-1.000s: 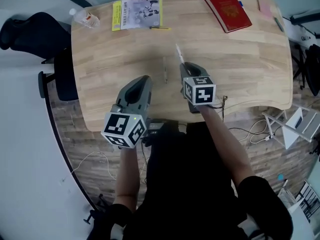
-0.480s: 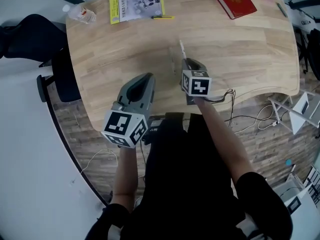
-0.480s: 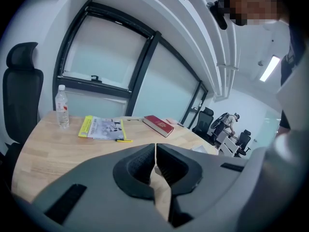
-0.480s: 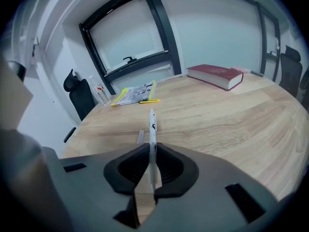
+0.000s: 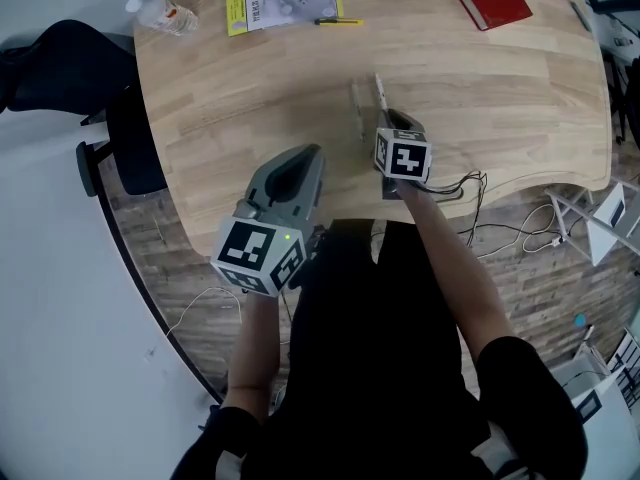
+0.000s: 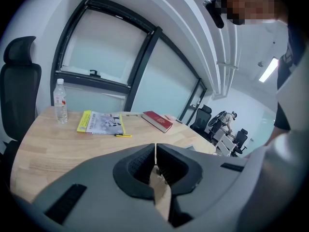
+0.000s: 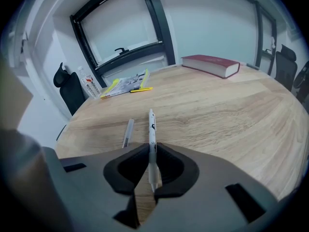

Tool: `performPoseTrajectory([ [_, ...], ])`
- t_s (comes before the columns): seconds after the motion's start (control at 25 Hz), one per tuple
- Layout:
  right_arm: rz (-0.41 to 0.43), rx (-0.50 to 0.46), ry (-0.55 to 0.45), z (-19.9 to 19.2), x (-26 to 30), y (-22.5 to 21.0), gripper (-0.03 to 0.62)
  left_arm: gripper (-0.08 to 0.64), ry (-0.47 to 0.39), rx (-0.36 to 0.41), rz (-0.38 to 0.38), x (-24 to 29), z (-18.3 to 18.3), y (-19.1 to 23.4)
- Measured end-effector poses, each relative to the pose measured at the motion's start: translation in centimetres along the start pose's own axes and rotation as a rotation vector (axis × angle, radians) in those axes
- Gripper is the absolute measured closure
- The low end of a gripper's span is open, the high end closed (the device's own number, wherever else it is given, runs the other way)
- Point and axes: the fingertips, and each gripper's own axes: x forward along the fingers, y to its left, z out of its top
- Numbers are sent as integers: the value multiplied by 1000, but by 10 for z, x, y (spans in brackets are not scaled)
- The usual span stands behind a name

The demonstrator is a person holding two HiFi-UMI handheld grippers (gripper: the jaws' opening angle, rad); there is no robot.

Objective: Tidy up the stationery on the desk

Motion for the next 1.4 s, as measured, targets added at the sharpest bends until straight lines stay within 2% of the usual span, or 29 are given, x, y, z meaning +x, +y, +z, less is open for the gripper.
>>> performPoseTrajectory([
  [0.8, 10, -12, -21, 0, -10, 6, 491, 522, -3, -7, -5, -9, -4, 12],
  [1.04, 65, -31, -29, 7, -30, 7, 494, 522, -20, 0, -6, -10, 1, 6],
  [1.24, 82, -133, -61, 26, -49, 2, 497, 522, -51, -6, 6, -10, 12, 0],
  [1.4, 101, -290, -98, 60, -55, -2, 483, 522, -74, -17, 28, -10, 17, -3],
])
